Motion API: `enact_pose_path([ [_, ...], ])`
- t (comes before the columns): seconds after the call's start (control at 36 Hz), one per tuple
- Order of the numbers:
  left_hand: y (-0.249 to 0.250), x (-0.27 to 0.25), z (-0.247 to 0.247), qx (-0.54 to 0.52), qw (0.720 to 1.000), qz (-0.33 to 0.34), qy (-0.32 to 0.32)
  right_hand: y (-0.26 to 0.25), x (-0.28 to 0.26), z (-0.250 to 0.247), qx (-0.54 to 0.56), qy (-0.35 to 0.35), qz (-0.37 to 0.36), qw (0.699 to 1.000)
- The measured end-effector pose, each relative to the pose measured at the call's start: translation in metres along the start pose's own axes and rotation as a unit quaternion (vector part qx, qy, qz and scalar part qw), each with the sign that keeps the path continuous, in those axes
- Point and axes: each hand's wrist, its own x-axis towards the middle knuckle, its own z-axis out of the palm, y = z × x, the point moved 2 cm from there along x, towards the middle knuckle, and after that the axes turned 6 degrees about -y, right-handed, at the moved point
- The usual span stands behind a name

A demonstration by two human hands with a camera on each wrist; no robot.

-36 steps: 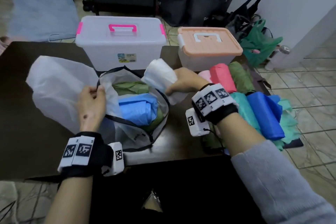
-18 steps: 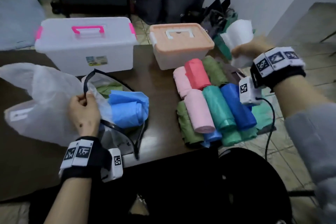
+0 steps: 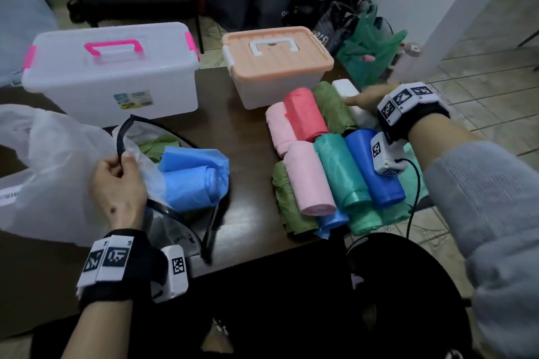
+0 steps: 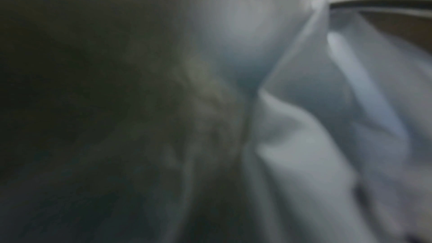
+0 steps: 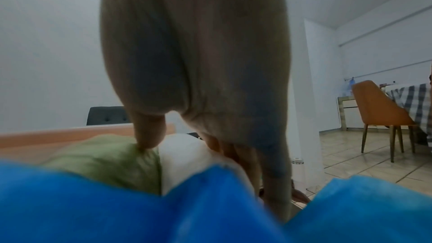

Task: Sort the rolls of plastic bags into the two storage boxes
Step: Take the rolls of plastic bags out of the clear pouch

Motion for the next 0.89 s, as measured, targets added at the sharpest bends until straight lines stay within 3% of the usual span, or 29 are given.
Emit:
enact_pose_path([
  [0.28,0.003,-0.003,-0.002,0.014,1.0,0.003,-0.003,0.001,0.006,-0.006,-0.03,-0.003,-0.001,1.0],
  [0.42,0.004,-0.006,-0.003,0.001,1.0,-0.002,-0.003,-0.019,-0.017,-0.024,-0.098,0.009,-0.026,0.995],
  [0.58,0.006,-0.008,-0.007,-0.017,1.0,0.0,-0.007,-0.068,-0.065,-0.025,-0.091,-0.023,-0.17,0.981],
  [0.67,0.002,-0.008,-0.011,-0.034,0.999,0.006,-0.017,-0.099,-0.096,-0.002,-0.082,-0.013,-0.275,0.958],
  [0.78,-0.004,-0.008,-0.018,-0.053,0.998,0.007,-0.026,-0.137,-0.135,0.059,-0.049,-0.091,-0.383,0.918],
  [0.89,-0.01,-0.004,-0.021,-0.067,0.998,0.013,-0.017,-0.168,-0.14,0.132,-0.069,-0.16,-0.384,0.907],
])
